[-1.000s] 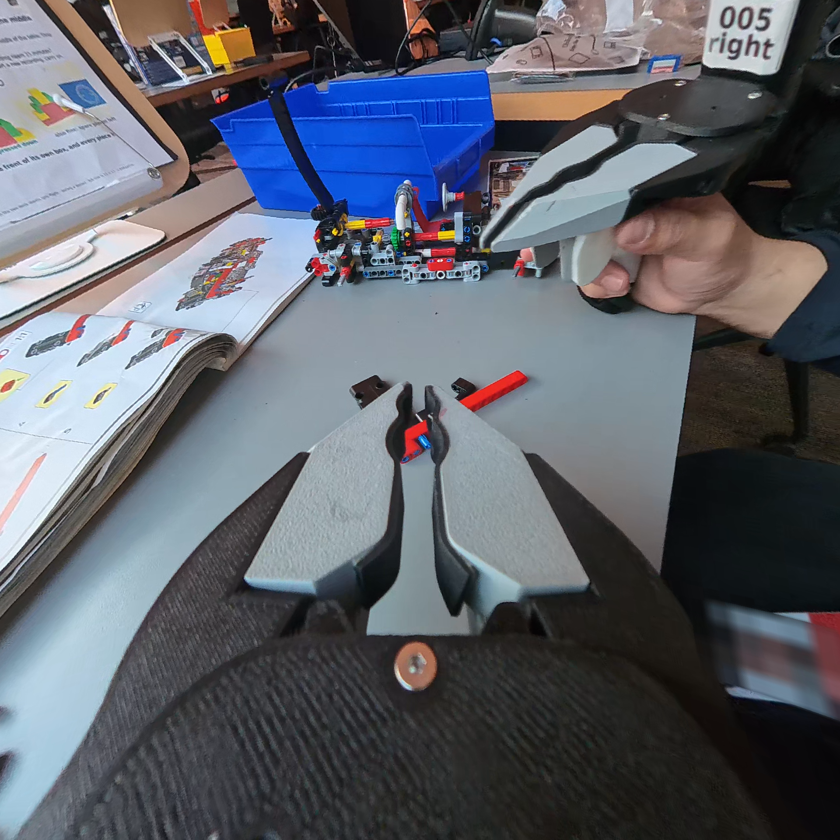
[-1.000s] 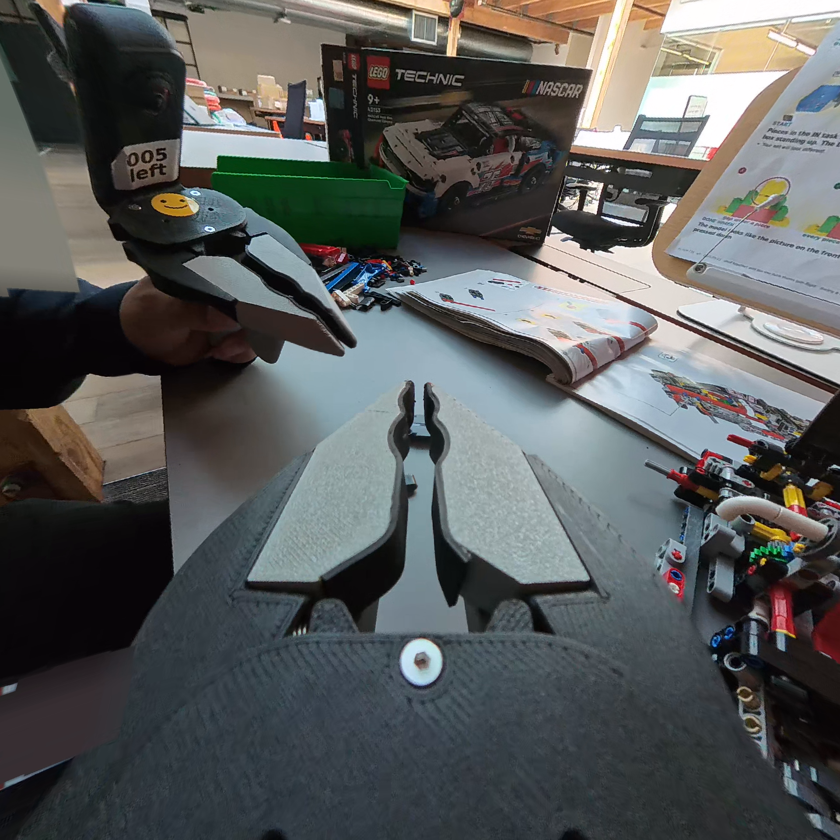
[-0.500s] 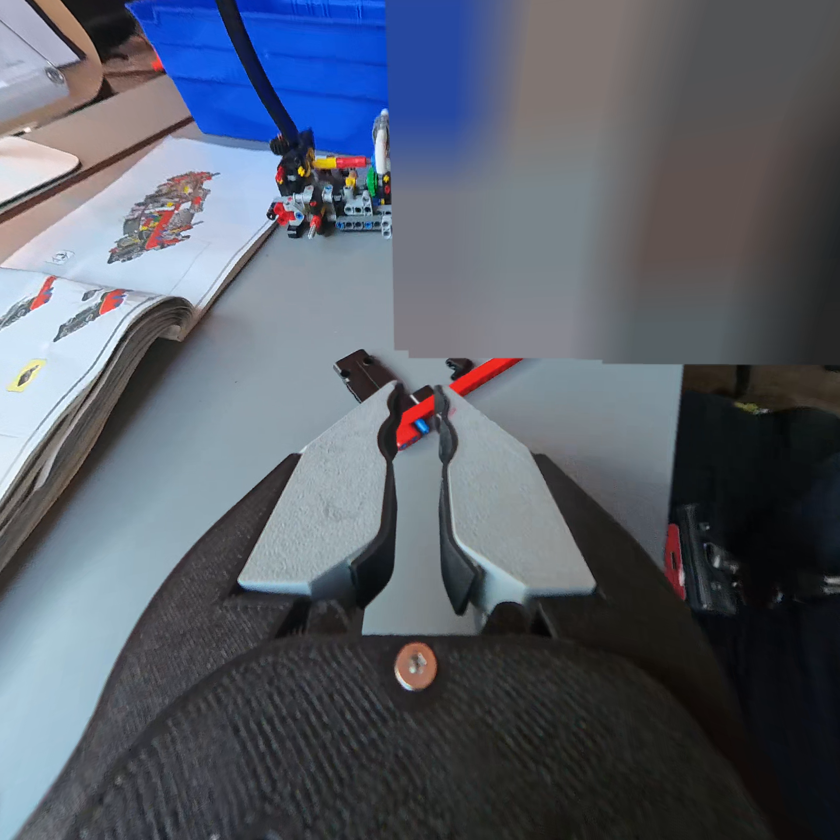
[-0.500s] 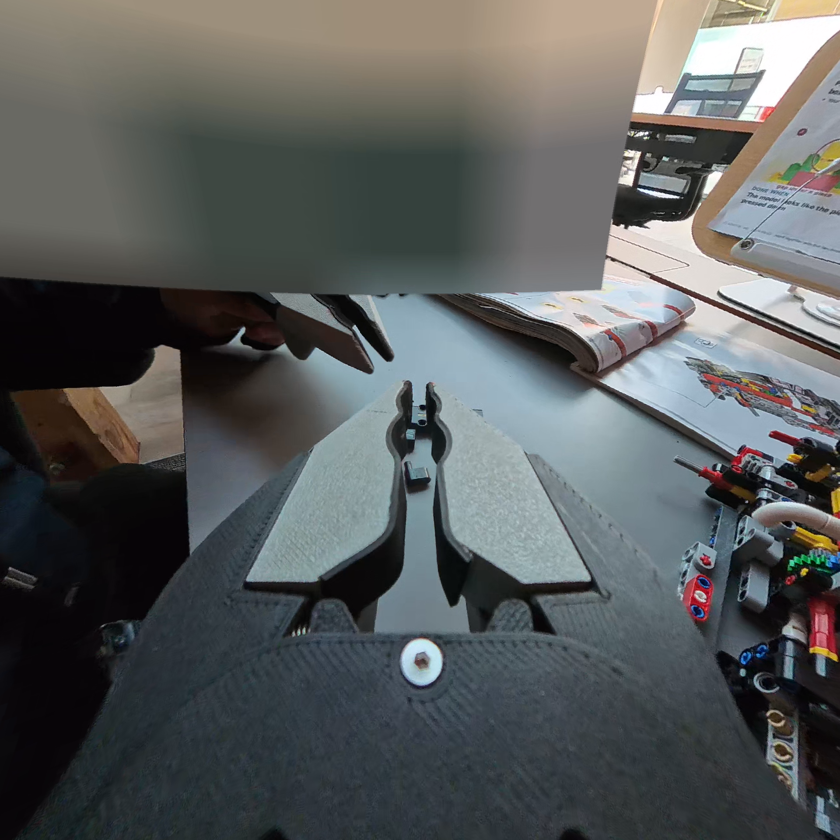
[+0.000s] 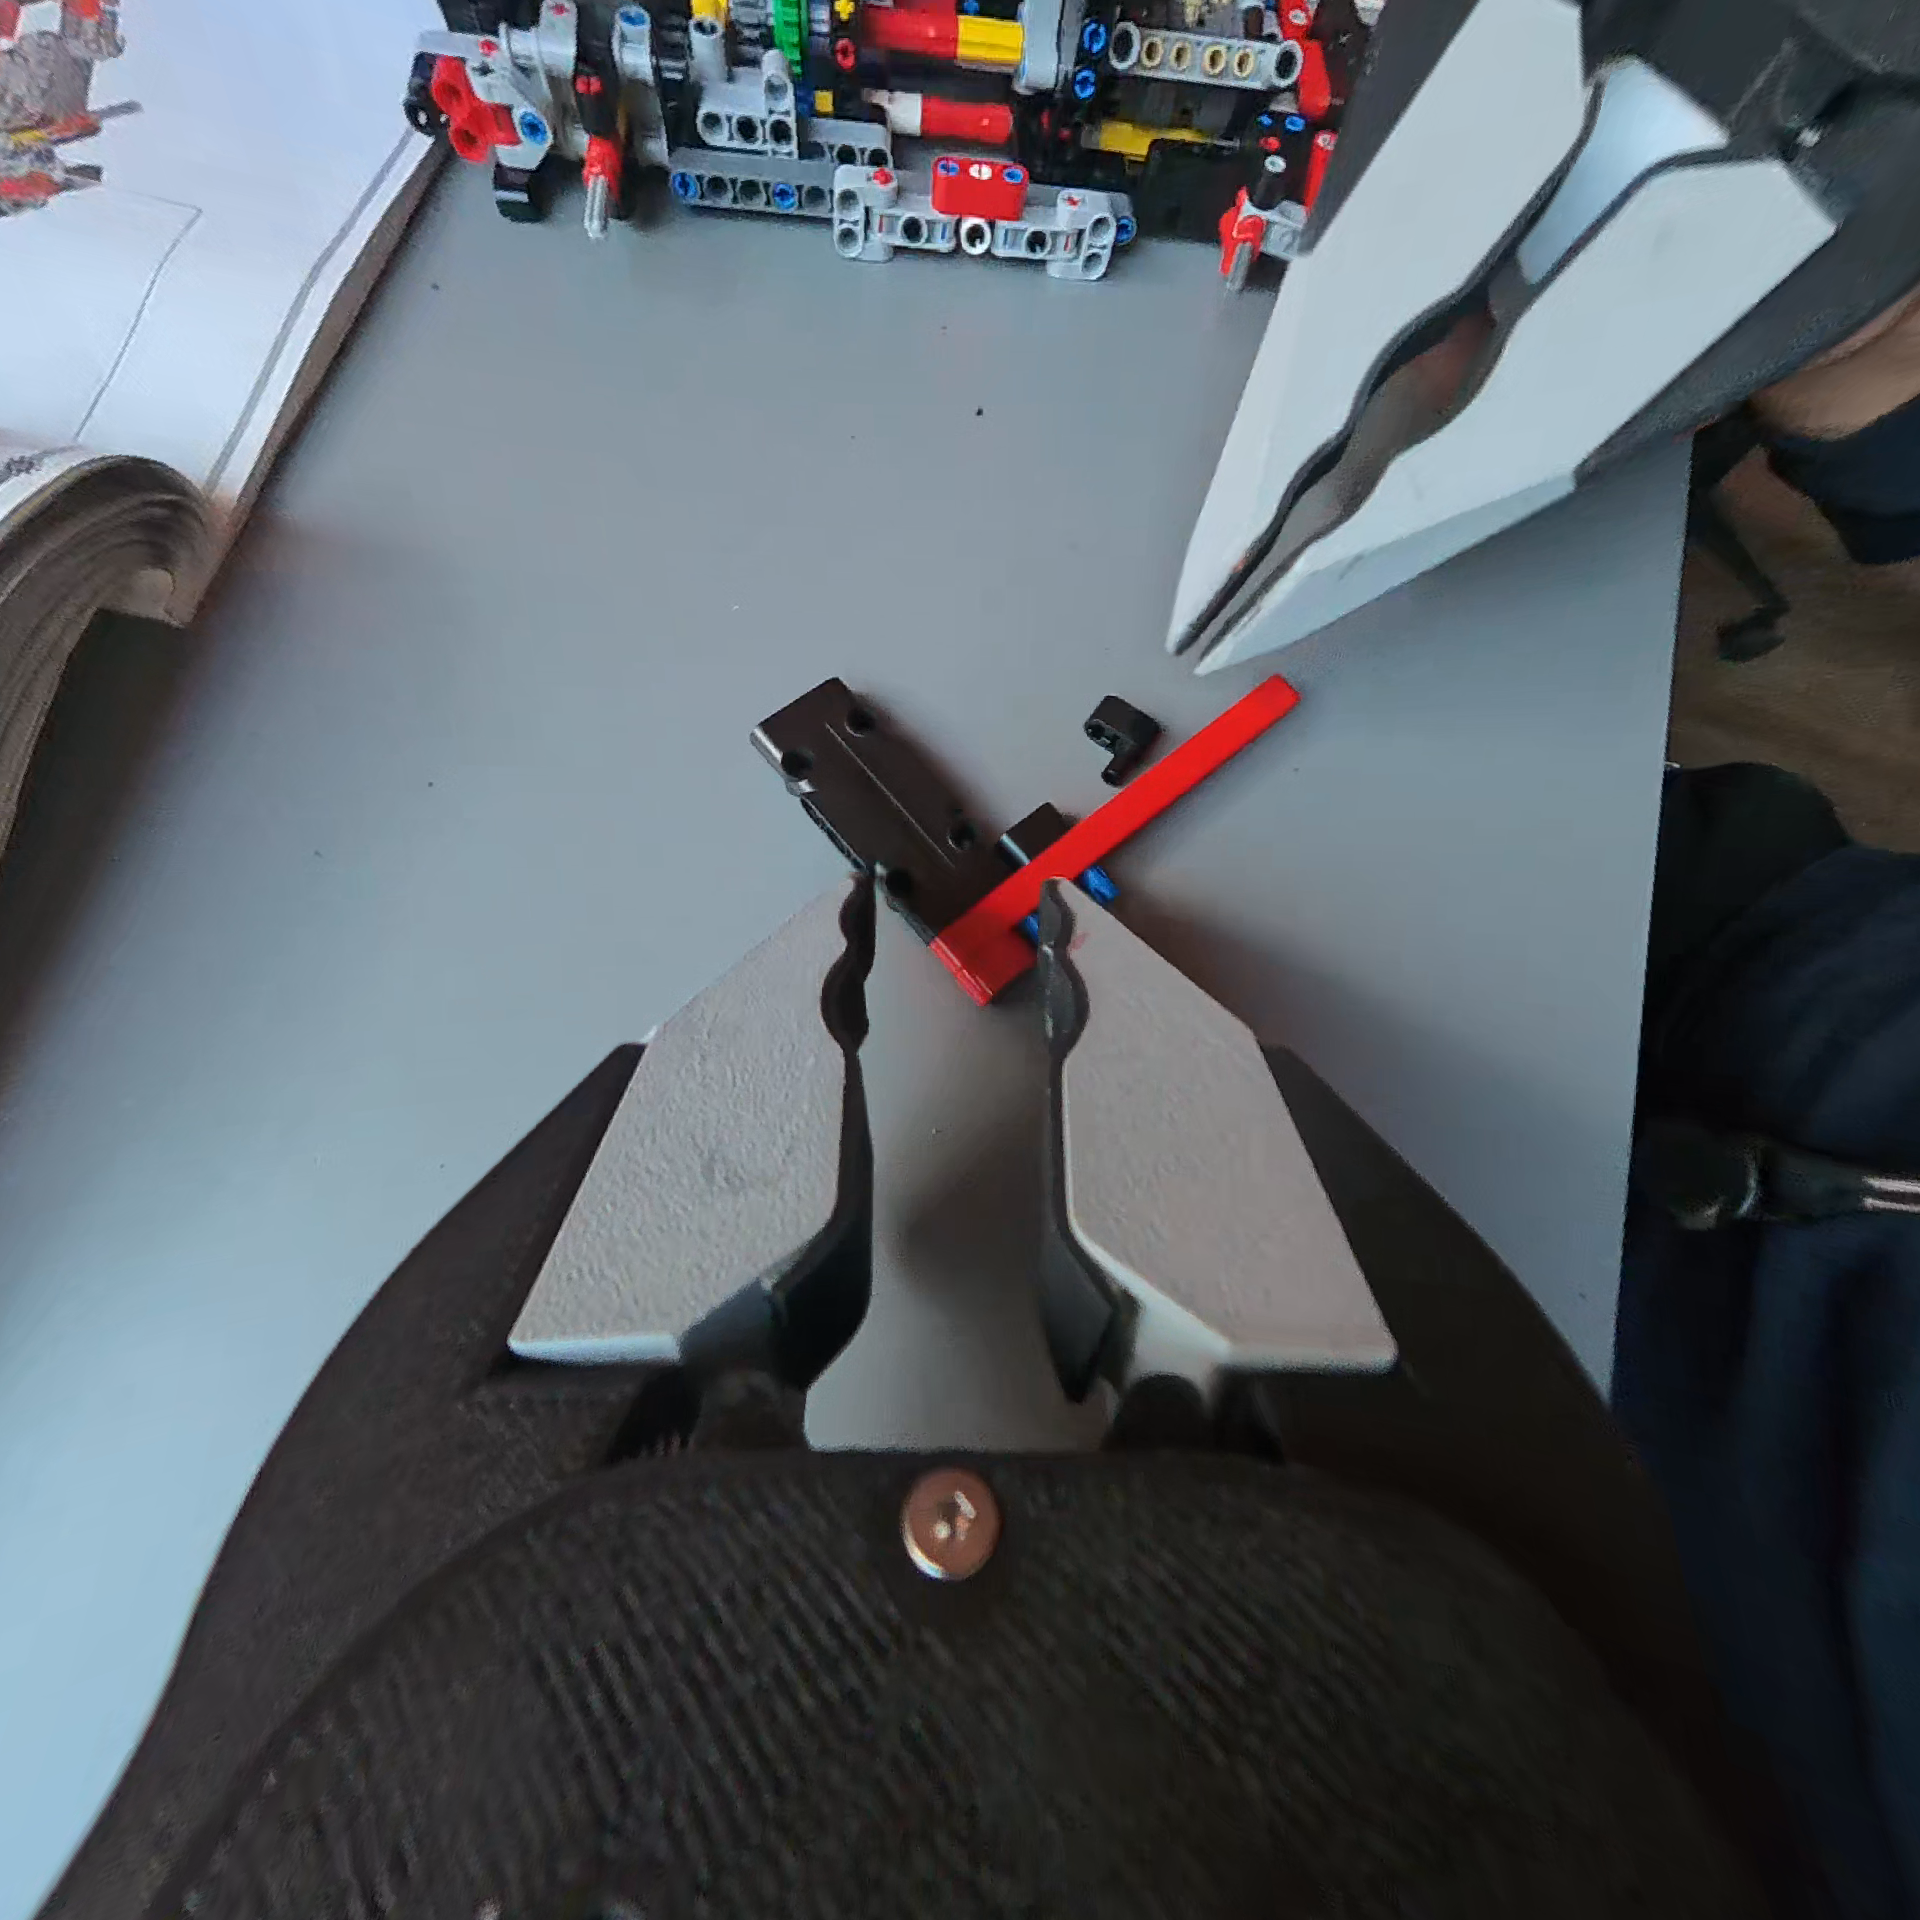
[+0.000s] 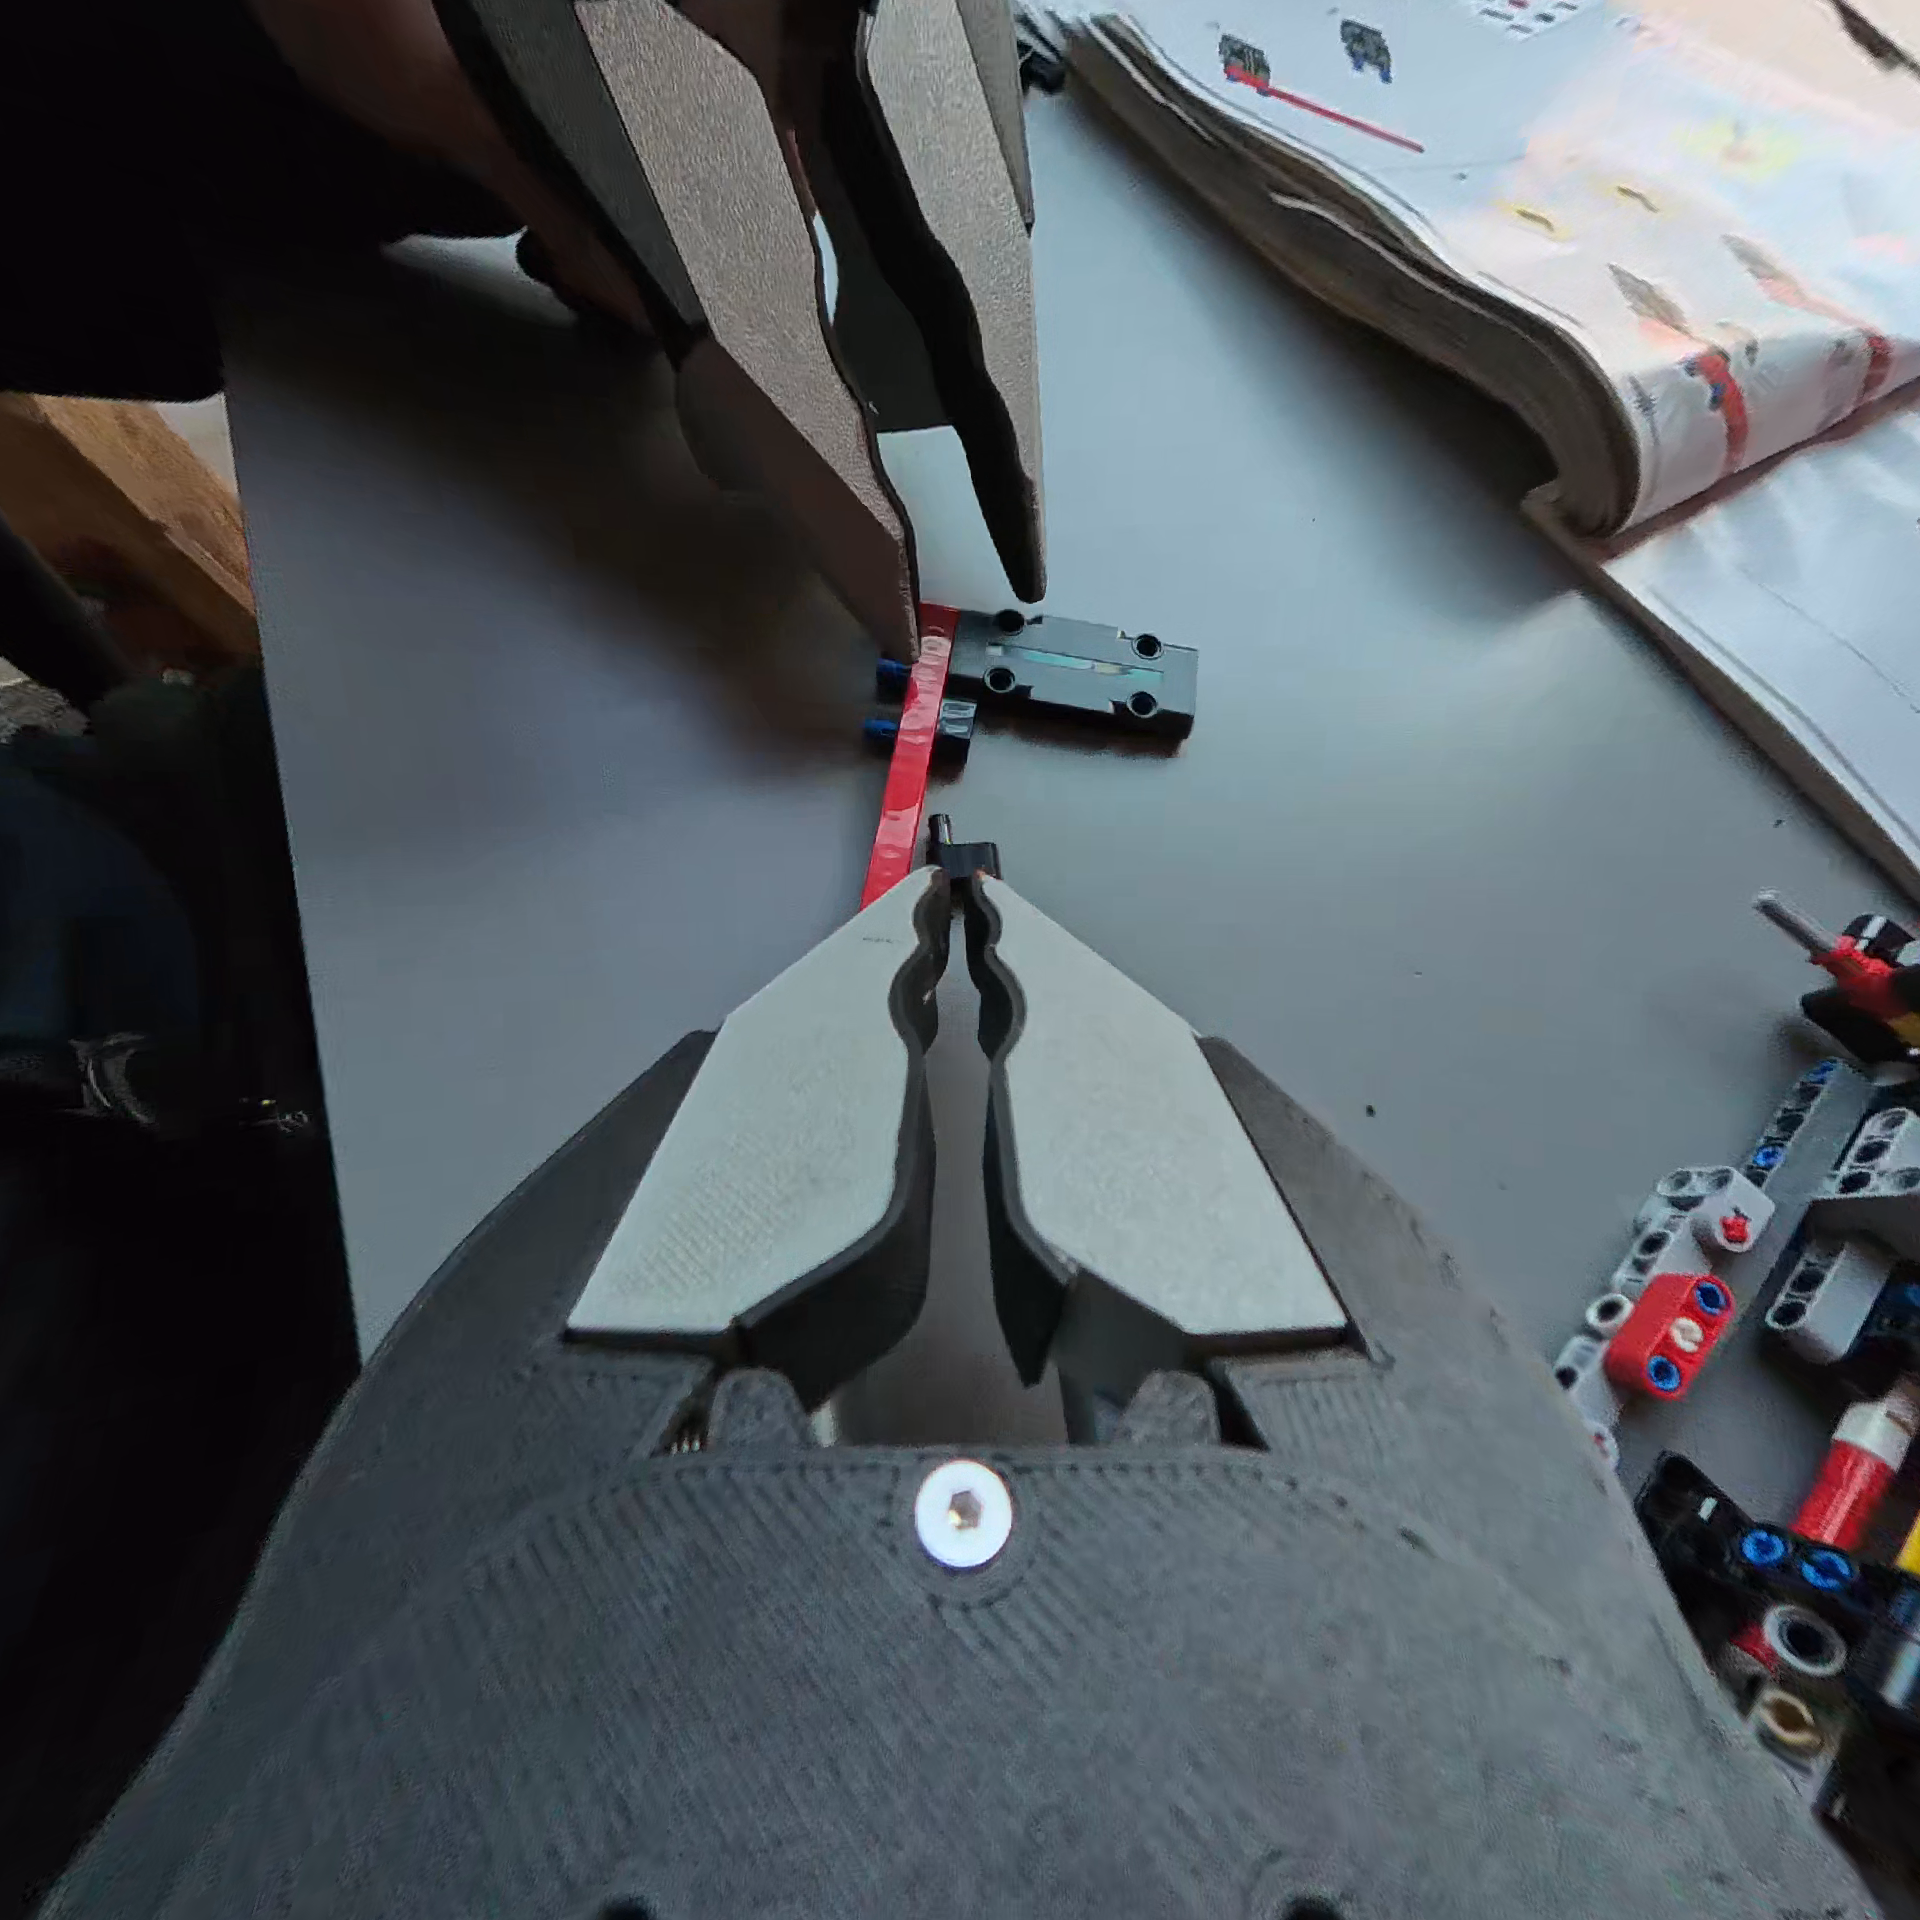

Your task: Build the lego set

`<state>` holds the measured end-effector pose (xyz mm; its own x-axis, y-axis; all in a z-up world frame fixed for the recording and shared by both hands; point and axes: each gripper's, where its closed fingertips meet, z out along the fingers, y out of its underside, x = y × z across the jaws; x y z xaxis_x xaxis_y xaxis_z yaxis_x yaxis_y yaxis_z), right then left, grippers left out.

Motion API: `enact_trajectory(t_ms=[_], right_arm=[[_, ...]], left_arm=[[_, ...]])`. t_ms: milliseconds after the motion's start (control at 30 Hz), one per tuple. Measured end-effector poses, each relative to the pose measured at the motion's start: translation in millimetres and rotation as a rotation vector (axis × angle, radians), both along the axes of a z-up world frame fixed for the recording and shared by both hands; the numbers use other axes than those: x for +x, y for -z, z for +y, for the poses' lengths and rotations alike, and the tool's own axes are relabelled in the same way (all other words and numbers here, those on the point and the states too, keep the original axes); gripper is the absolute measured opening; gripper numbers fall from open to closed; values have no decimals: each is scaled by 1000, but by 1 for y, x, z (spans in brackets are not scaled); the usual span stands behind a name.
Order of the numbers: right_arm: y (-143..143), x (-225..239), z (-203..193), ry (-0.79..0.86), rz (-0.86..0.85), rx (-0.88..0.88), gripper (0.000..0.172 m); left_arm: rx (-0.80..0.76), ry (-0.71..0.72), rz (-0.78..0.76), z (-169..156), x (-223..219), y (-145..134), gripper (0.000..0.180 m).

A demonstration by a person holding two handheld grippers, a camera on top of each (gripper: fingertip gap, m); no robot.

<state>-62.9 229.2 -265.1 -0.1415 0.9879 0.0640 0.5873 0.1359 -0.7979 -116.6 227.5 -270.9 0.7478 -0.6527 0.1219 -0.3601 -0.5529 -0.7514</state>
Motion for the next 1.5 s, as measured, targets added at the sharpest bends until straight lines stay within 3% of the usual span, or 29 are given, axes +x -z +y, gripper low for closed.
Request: enact_trajectory(t_ms=[367,567,833,1033,1133,1267,1400,1500], right_arm=[[15,-12,11,-43,-126,-17,0],[-1,-17,9,104,-55,-239,15],[2,-19,19,292,-63,-204,14],[12,-19,13,313,-98,-212,19],[11,-22,8,268,-84,-269,5],[11,-20,10,199,-90,-262,0],[10,-16,16,131,-87,-202,0],[0,-13,18,188,-59,-281,10]], left_arm=[[-7,17,13,-3,2,3,25],[5,20,22,-3,3,3,25],[14,6,39,-3,1,4,23],[15,4,40,-3,1,4,23],[13,5,38,-3,1,4,23],[1,6,27,-3,1,4,22],[-9,6,16,-3,1,4,22],[-35,6,-8,-3,1,5,22]])
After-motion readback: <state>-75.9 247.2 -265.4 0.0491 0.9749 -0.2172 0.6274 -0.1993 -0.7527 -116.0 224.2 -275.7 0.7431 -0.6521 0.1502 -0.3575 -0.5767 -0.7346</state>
